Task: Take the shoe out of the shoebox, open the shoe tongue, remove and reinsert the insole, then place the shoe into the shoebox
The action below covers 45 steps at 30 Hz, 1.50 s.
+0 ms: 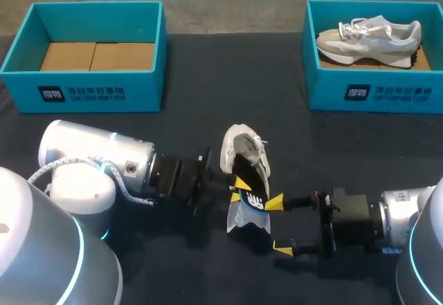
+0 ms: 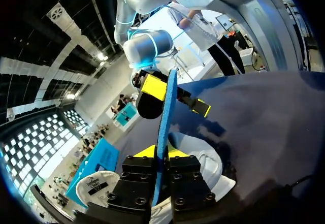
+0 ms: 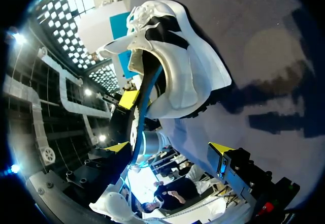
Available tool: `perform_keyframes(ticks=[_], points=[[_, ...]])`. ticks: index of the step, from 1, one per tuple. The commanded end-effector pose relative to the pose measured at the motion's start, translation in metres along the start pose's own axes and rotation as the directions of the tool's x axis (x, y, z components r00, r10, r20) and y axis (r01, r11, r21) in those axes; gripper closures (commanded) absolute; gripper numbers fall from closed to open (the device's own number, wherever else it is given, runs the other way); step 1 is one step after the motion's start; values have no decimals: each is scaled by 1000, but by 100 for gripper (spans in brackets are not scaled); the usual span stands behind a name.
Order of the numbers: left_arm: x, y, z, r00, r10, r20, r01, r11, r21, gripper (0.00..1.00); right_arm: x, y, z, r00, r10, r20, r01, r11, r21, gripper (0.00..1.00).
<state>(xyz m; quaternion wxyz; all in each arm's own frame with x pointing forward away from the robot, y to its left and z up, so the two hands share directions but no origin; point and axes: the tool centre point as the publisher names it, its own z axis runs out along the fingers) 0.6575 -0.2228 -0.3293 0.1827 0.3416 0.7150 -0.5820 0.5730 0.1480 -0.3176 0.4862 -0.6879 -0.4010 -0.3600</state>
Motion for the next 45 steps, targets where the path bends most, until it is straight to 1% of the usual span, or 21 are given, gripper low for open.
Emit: perform_keyframes(ticks=[1,15,28,33,40,45], points=[[2,-3,2,1000,-8,-8,8,1000,-13,100,0,-1,1,1000,0,2,0,1000,-2,0],[5,11,4,999,-39,5,39,999,-25,100,0,-1,1,1000,0,2,0,1000,-2,0],[0,36,10,997,-66,46,68,997,-39,100,0,-1,1,1000,0,2,0,1000,-2,0],[-4,46,10,995,-79,64,83,994,-69,100,0,-1,1,1000,0,2,0,1000,-2,0],[-6,49,9,994,-83,74,89,993,-78,100,0,-1,1,1000,0,2,0,1000,-2,0],[-6,48,9,993,-90,72,95,993,-69,100,0,-1,1,1000,0,2,0,1000,-2,0]])
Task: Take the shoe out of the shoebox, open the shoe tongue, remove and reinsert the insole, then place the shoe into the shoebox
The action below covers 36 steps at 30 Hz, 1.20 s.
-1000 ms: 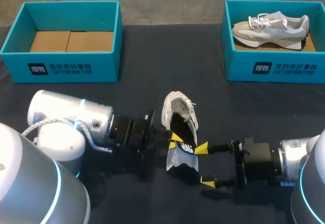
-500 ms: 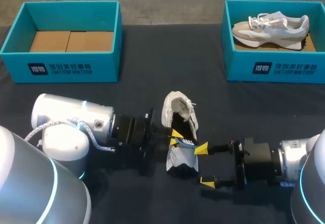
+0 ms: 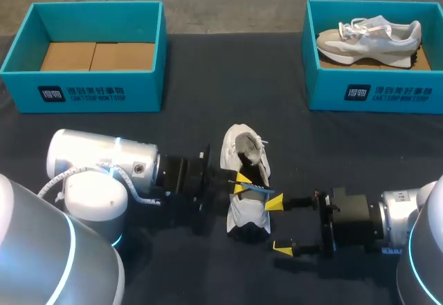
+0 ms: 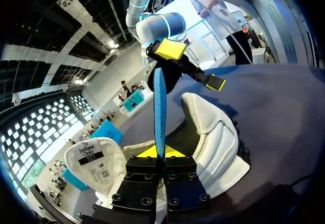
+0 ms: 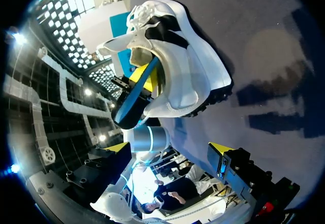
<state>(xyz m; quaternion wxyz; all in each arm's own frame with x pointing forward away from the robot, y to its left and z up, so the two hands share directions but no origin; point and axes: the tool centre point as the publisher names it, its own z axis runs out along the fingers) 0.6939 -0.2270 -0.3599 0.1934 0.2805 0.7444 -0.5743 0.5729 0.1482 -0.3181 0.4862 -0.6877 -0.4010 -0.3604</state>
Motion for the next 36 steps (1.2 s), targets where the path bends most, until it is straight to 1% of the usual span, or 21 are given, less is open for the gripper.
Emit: perform_keyframes(ticks=[1,2,3,4,5,6,8,13,14,15,18,23,25,29,30,31,36], points=[[1,1,2,1000,-2,-2,2,1000,6,100,1,-1,0,1000,1,3,-1,1000,-2,0],[2,-1,2,1000,-2,-3,2,1000,10,100,1,-1,0,1000,1,3,-1,1000,-2,0],[3,-2,2,1000,-2,-4,2,1000,12,85,1,-1,0,1000,1,3,-1,1000,-2,0],[4,-3,1,1000,-1,-8,1,1000,15,76,1,-1,0,1000,1,3,-1,1000,-2,0],[4,-5,1,1000,0,-11,0,1000,17,70,1,-1,0,1000,1,3,-1,1000,-2,0],[5,-7,0,1000,1,-11,0,1000,18,69,1,-1,0,1000,1,3,-1,1000,-2,0],[5,-9,-1,1000,2,-12,-2,1000,21,70,1,-1,0,1000,1,3,-1,1000,-2,0],[7,-23,-3,1000,22,-13,-22,999,39,75,1,-1,0,1000,1,3,-1,1000,-2,0],[7,-23,-3,1000,22,-13,-22,999,39,75,1,-1,0,1000,1,3,-1,1000,-2,0],[10,-29,-3,999,30,-21,-29,999,46,74,1,-1,0,1000,1,3,-1,1000,-2,0],[12,-35,-3,999,36,-27,-34,998,55,74,1,-1,0,1000,1,3,-1,1000,-2,0],[14,-41,-5,999,37,-34,-35,998,61,73,1,-1,0,1000,1,3,-1,1000,-2,0],[14,-42,-6,999,37,-32,-35,997,62,74,1,-1,0,1000,1,3,-1,1000,-2,0],[13,-42,-7,999,37,-30,-36,998,58,83,1,-1,0,1000,1,3,-1,1000,-2,0],[13,-42,-7,999,37,-30,-35,998,56,98,1,-1,0,1000,1,3,-1,1000,-2,0],[13,-42,-7,999,36,-30,-34,998,56,100,1,-1,0,1000,1,3,-1,1000,-2,0],[16,-40,-5,999,33,-36,-31,998,58,100,1,-1,0,1000,1,3,-1,1000,-2,0]])
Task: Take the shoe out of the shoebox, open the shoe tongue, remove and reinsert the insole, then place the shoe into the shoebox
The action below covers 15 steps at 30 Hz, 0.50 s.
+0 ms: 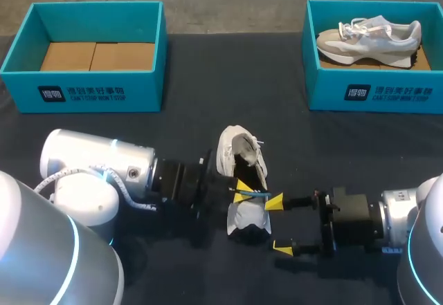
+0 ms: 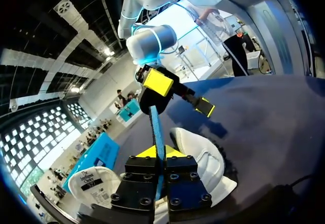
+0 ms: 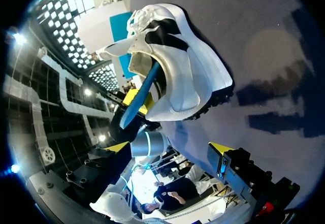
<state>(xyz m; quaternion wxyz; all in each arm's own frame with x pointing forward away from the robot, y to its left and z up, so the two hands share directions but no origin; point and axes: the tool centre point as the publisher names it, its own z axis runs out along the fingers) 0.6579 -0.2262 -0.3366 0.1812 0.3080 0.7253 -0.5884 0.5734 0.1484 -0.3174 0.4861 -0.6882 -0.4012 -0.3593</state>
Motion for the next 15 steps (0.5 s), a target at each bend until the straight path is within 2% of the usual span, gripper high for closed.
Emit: perform_keyframes(ticks=[1,9,15], points=[[4,3,1,1000,0,-5,0,1000,-4,100,0,-1,0,1000,0,0,0,1000,-2,0],[7,13,3,1000,0,-12,0,1000,-14,100,0,-1,0,1000,0,0,0,1000,-2,0],[-1,26,2,1000,9,9,-8,998,-62,100,0,-1,0,1000,0,0,0,1000,-2,0]])
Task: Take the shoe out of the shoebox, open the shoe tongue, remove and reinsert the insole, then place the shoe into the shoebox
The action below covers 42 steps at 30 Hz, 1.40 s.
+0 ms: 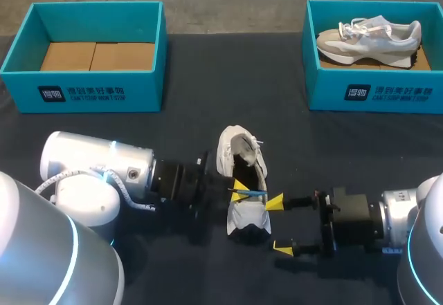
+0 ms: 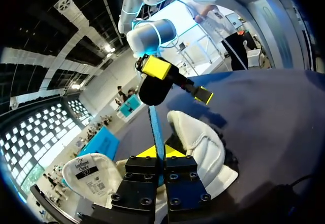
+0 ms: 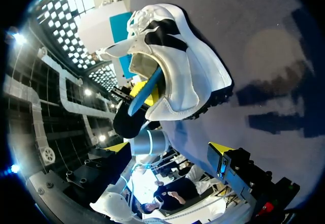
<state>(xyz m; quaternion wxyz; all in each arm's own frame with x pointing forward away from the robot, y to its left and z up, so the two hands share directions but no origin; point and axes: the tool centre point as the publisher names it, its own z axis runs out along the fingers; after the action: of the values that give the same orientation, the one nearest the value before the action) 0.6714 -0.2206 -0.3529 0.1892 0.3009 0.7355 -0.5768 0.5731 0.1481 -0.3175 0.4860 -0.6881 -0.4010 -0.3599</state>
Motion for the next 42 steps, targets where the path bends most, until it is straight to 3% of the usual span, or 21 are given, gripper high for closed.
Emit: perform_keyframes(ticks=[1,8,17,18,19,20,22,28,31,32,42], points=[[-4,6,5,1000,10,4,-10,1000,-26,100,0,-1,0,1000,0,1,0,1000,-2,0],[-8,16,8,1000,12,-1,-12,998,-58,100,0,-1,0,1000,0,1,0,1000,-2,0],[-6,9,2,1000,-4,0,4,999,-37,100,0,-1,0,1000,0,1,0,1000,-2,0],[-5,7,1,1000,-3,-1,3,999,-37,77,0,-1,0,1000,0,1,0,1000,-2,0],[-5,6,0,1000,-6,1,6,1000,-29,66,0,-1,0,1000,0,1,0,1000,-2,0],[-4,4,-1,1000,-10,1,10,1000,-24,60,0,-1,0,1000,0,1,0,1000,-2,0],[-3,1,-4,1000,-15,2,15,1000,-15,59,0,-1,0,1000,0,1,0,1000,-2,0],[-4,-12,-12,1000,-11,10,10,1000,14,76,0,-1,0,1000,0,1,0,1000,-2,0],[-3,-15,-13,1000,-15,11,15,1000,27,89,0,-1,0,1000,0,1,0,1000,-2,0],[-3,-15,-14,1000,-15,8,14,999,29,100,0,-1,0,1000,0,1,0,1000,-2,0],[-1,-4,-6,999,5,-40,-4,999,33,100,0,-1,0,1000,0,1,0,1000,-2,0]])
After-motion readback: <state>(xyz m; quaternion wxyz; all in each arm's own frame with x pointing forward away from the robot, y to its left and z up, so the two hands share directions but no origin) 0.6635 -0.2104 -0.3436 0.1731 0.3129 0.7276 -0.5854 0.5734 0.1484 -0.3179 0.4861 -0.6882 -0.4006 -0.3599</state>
